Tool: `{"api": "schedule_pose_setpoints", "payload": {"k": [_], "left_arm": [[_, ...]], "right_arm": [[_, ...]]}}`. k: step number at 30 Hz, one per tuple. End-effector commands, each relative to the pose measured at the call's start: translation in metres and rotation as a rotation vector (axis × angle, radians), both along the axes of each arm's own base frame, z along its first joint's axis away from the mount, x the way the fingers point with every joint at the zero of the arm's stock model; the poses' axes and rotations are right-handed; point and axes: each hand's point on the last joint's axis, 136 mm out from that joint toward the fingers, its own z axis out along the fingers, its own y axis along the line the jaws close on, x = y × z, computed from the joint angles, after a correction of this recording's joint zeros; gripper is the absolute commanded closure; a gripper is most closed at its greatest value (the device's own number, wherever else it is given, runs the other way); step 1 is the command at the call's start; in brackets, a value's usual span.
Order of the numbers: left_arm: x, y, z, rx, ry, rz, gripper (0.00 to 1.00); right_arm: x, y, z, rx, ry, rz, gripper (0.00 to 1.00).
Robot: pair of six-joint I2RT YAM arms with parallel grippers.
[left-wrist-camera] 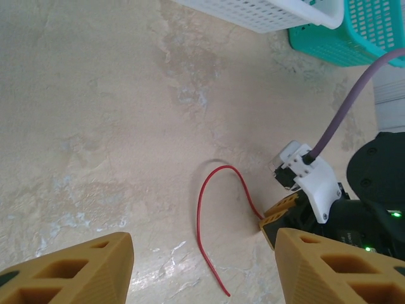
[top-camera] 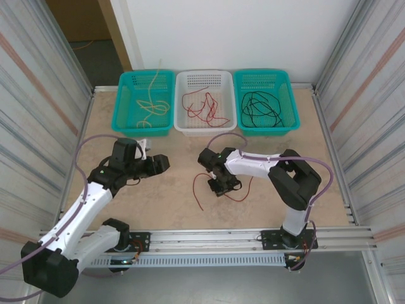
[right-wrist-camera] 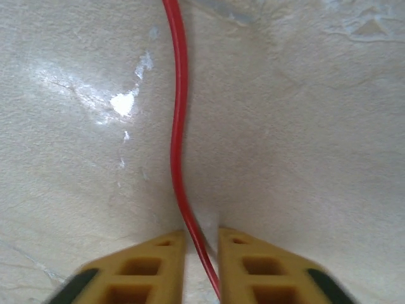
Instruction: Untangle the cables
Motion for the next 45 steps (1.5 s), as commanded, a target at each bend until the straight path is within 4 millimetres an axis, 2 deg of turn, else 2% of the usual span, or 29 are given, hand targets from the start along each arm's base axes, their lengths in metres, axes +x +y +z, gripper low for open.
{"api": "schedule_pose_setpoints", "payload": {"k": [1,3,6,10,17,19,24,29,34,39,42,45], "left_arm": [[0.004,-0.006,0.006,-0.043,-0.015,-0.008,0.38],[0.005,-0.01,0.008,-0.064,-0.016,-0.023,0.37],[0.006,-0.021,0.01,-0.118,-0.021,-0.048,0.35],[0.006,-0.041,0.025,-0.186,-0.084,-0.104,0.3],[-0.001,-0.077,0.052,-0.207,-0.176,-0.228,0.22],[-0.001,-0.081,0.058,-0.194,-0.194,-0.241,0.2],[0.0,-0.082,0.076,-0.181,-0.224,-0.255,0.18],[-0.003,-0.09,0.085,-0.185,-0.23,-0.297,0.2],[-0.002,-0.1,0.08,-0.175,-0.227,-0.323,0.24],[0.011,-0.097,0.074,-0.126,-0.221,-0.274,0.37],[0.018,-0.095,0.075,-0.096,-0.235,-0.252,0.5],[0.02,-0.096,0.076,-0.087,-0.242,-0.259,0.57]], "right_arm": [[-0.004,-0.012,0.002,-0.058,-0.013,-0.003,0.93],[0.007,-0.01,0.013,-0.048,-0.085,-0.003,1.0],[0.02,-0.003,0.041,0.017,-0.186,-0.008,1.0],[0.03,0.006,0.086,0.144,-0.307,-0.015,1.0],[0.035,0.014,0.164,0.353,-0.49,-0.014,1.0],[0.034,0.015,0.184,0.402,-0.526,-0.01,1.0],[0.03,0.015,0.219,0.505,-0.585,-0.003,1.0],[0.026,0.016,0.24,0.577,-0.611,0.0,1.0],[0.02,0.022,0.247,0.63,-0.595,0.014,1.0],[0.011,0.029,0.255,0.69,-0.571,0.037,1.0],[0.01,0.028,0.256,0.691,-0.571,0.039,1.0],[0.011,0.026,0.255,0.684,-0.578,0.037,1.0]]}}
